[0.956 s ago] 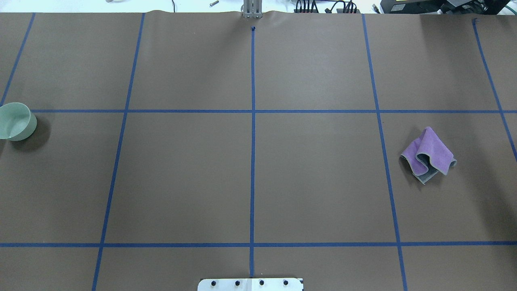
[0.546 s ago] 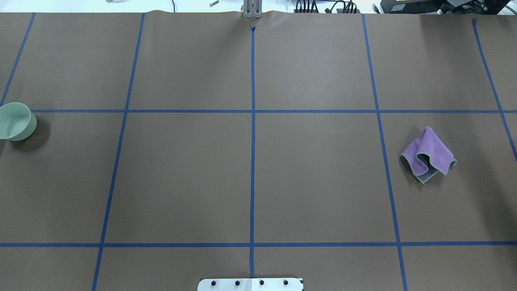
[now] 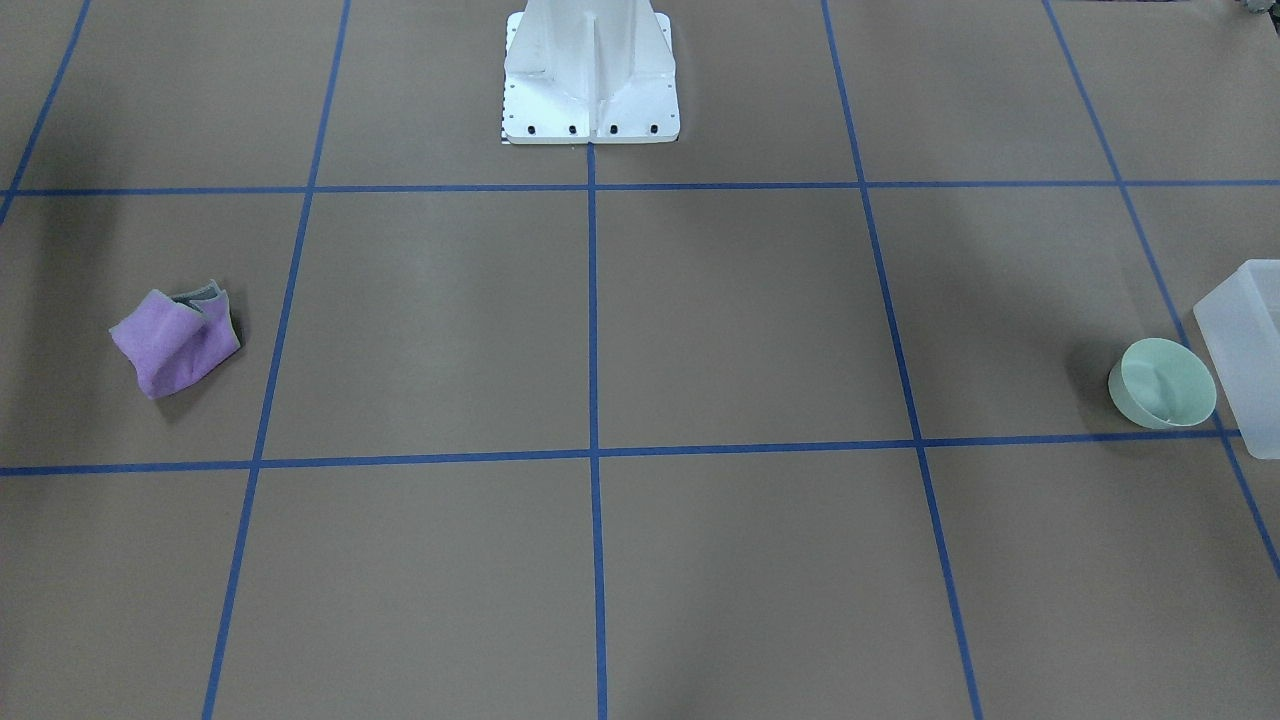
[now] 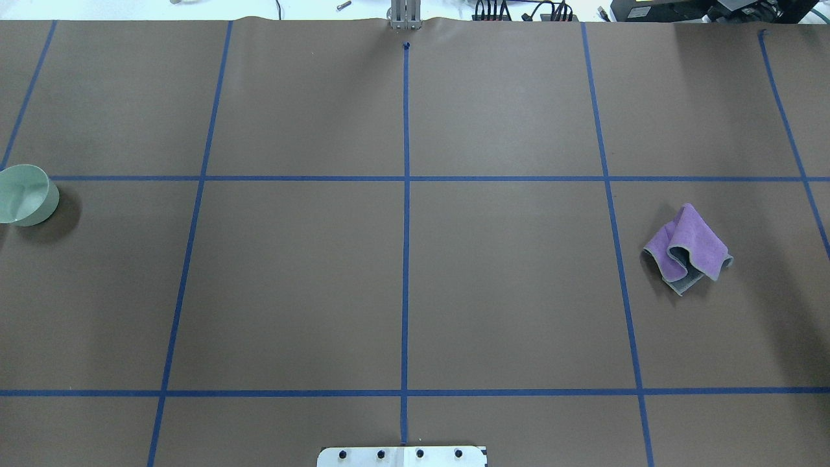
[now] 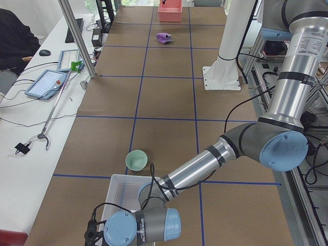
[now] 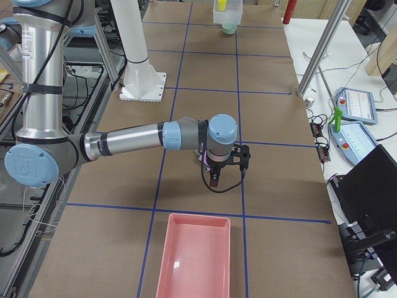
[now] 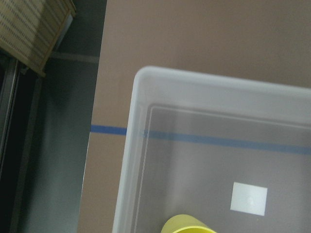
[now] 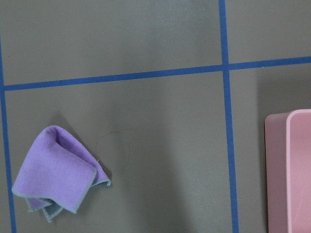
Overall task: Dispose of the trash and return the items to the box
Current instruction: 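Move the left gripper back to the pale green bowl and grasp it, then lift the green bowl with the left gripper and place it in the clear bin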
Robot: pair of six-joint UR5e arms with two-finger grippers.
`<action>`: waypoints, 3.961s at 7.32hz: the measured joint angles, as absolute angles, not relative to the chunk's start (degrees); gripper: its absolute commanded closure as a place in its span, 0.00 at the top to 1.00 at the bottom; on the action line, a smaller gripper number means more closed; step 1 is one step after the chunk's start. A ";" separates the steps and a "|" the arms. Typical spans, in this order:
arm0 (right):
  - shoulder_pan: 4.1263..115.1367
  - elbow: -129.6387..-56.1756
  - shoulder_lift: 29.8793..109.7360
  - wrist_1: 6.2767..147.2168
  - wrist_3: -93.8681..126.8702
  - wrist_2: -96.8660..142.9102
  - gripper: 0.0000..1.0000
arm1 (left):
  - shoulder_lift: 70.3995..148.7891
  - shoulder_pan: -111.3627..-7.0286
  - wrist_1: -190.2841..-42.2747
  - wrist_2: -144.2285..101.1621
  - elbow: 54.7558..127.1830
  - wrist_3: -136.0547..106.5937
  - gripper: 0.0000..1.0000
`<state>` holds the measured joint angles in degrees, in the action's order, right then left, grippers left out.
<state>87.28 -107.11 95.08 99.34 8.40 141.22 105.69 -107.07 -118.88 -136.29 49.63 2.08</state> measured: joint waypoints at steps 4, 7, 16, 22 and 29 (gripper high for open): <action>87.27 -107.01 95.35 99.14 8.07 141.24 1.00 | 99.22 -98.14 -110.29 -137.55 76.67 -23.06 0.98; 87.20 -106.65 95.28 99.18 8.40 141.24 1.00 | 96.03 -87.96 -111.11 -136.93 85.20 -40.03 0.98; 87.02 -106.62 95.27 99.75 8.48 141.30 1.00 | 91.74 -69.61 -139.82 -127.86 73.07 -62.55 0.95; 87.01 -106.61 95.35 99.76 8.35 141.22 1.00 | 91.27 -68.17 -140.80 -127.57 73.38 -62.94 0.00; 87.00 -106.83 95.45 99.76 8.37 141.24 1.00 | 90.27 -76.21 -138.64 -138.00 82.13 -64.86 0.00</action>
<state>87.00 -106.83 95.45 99.76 8.37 141.24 90.27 -76.21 -138.64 -138.00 82.13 -64.86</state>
